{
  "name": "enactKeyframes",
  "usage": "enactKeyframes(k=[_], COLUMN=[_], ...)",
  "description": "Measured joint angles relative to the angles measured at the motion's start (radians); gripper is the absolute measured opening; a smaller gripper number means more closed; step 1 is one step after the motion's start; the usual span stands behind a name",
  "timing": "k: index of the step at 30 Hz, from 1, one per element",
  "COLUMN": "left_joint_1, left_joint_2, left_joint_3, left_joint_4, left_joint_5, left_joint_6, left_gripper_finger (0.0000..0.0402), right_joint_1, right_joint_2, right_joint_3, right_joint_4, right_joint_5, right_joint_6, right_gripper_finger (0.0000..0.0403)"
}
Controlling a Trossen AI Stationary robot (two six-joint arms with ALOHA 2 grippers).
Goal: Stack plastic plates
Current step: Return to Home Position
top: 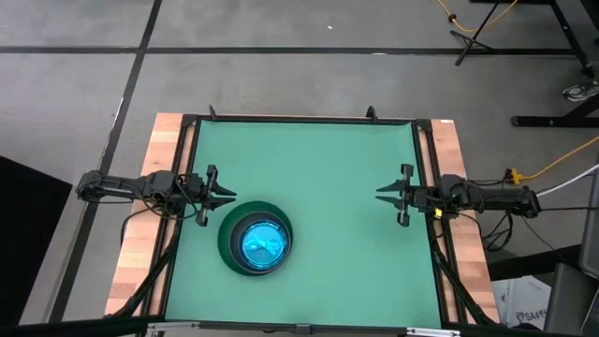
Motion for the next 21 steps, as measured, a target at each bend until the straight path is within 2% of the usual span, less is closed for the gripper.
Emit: enactKeyframes(k=[5, 21], left_joint_1=[0.0, 0.0], left_joint_2=[0.0, 0.0], left_joint_3=[0.0, 0.0], left_joint_4=[0.0, 0.0], left_joint_5=[0.0, 0.0], left_joint_6=[0.0, 0.0], left_gripper_finger=[0.0062, 0.0062], right_joint_1=[0.0, 0.0], right_joint_2=[0.003, 0.003], right_joint_3=[0.0, 0.0], right_joint_4=[-0.019, -0.026], right_joint_5=[0.074, 0.05], right_joint_6=[-0.004, 0.004], right_gripper_finger=[0.0081, 0.0081])
